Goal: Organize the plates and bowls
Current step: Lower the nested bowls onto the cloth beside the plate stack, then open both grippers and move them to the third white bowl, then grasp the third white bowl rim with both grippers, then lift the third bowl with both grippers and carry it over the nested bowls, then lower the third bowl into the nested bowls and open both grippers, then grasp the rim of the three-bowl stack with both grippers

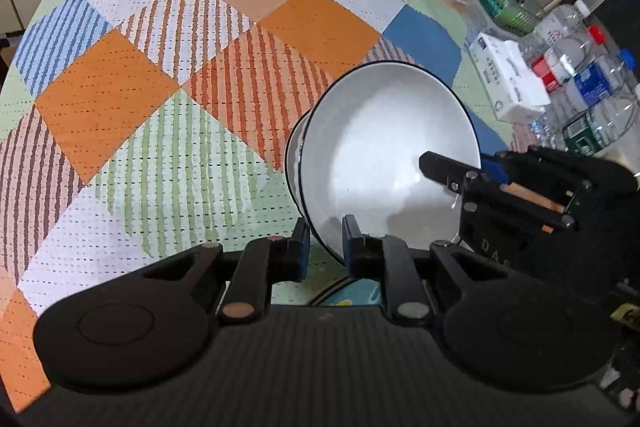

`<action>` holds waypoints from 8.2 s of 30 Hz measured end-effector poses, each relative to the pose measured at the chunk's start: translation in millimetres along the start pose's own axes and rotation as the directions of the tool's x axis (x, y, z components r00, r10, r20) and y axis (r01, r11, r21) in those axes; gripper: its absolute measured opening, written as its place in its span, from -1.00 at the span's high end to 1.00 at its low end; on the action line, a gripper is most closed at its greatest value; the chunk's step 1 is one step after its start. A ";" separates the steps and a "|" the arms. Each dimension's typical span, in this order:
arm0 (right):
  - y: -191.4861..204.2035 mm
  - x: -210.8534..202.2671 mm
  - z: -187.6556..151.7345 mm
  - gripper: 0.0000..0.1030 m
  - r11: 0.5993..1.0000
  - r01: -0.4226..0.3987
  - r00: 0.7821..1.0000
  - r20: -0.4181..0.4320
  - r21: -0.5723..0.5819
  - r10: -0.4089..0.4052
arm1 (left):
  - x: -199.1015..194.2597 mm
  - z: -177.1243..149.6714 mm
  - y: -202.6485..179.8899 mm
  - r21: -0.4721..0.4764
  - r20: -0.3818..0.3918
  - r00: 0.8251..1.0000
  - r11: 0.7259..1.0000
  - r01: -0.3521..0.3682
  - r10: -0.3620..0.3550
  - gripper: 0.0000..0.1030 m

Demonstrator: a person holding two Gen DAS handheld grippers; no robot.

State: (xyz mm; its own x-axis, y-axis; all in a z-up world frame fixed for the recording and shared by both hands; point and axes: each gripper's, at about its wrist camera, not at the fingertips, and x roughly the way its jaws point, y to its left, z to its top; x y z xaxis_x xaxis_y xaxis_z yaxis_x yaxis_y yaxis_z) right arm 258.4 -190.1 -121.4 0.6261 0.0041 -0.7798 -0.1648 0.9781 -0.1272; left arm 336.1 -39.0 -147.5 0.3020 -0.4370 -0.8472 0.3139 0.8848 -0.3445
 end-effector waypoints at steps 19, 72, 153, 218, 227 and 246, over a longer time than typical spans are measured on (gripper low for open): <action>4.5 24.9 -4.4 0.64 0.993 0.100 0.995 -0.017 -0.069 -0.101 | -0.6 -2.7 1.3 0.009 0.052 0.998 1.000 -0.020 0.020 0.65; -94.9 -207.5 -164.1 -0.34 0.978 0.072 0.997 -0.035 0.195 -0.066 | -108.9 -122.7 -178.8 0.423 0.023 0.999 0.905 -0.034 0.027 -0.56; -63.8 -153.5 -61.1 0.71 0.892 -0.145 0.989 0.035 0.429 0.144 | -139.3 -53.7 -113.8 0.228 0.109 0.994 0.973 -0.026 0.001 0.80; -62.8 -23.8 -23.7 -0.29 0.888 -0.190 0.982 0.089 0.418 0.168 | -38.4 -4.6 23.4 -0.047 0.162 0.986 0.998 0.035 -0.027 -0.48; -73.0 17.6 -22.7 -0.43 0.762 -0.210 0.965 0.005 0.613 0.262 | 3.2 -9.2 59.3 -0.234 0.103 0.979 0.953 0.195 -0.175 -0.52; -70.0 79.9 -33.4 -0.13 0.623 -0.232 0.923 -0.033 0.747 0.384 | 49.2 -17.1 73.6 -0.347 0.145 0.939 0.872 0.344 -0.313 0.37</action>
State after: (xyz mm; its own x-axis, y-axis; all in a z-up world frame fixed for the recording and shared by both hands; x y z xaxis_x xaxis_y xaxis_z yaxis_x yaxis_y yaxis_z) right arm 294.5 -265.2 -195.3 0.4894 0.3724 -0.7885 0.3211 0.7638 0.5600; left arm 358.6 7.4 -221.5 0.3155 -0.7106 -0.6289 0.0651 0.6774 -0.7328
